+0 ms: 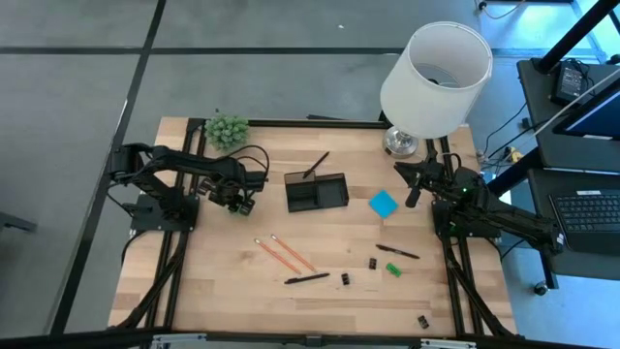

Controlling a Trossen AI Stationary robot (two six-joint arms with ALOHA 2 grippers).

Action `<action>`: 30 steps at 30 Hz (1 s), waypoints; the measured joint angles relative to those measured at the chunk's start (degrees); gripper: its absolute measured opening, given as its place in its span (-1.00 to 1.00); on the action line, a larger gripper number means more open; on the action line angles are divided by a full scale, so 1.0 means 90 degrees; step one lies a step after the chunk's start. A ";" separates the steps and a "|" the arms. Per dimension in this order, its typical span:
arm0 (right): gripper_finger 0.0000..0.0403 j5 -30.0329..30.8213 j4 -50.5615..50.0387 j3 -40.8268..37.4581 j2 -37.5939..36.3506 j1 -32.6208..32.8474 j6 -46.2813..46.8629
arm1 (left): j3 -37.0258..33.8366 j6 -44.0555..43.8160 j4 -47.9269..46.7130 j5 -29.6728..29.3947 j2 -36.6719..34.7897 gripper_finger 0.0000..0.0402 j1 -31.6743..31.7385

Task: Pick and place office supplies into organizer
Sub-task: Put the green scissors into the black organizer

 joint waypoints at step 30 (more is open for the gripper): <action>-0.71 0.0000 0.0000 0.0000 0.0000 -0.0002 -0.0014 | 0.0148 -0.0073 0.0510 0.0163 -0.0209 -0.29 -0.0049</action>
